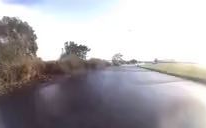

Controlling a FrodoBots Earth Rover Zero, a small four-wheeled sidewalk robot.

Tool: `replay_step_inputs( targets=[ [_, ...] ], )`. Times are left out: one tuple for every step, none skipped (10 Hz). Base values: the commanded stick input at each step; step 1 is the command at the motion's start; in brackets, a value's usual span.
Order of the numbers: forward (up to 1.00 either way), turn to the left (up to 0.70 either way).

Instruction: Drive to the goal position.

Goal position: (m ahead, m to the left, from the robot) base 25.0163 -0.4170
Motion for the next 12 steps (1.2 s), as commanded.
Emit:
replay_step_inputs(
  targets=[
    [0.45, -0.23],
    [0.45, -0.24],
    [0.45, -0.27],
    [0.45, -0.27],
    [0.45, -0.27],
    [0.45, -0.27],
    [0.45, -0.27],
    [0.45, -0.27],
    [0.45, -0.27],
    [0.45, -0.27],
    [0.45, 0.00],
    [0.45, 0.00]
  ],
)
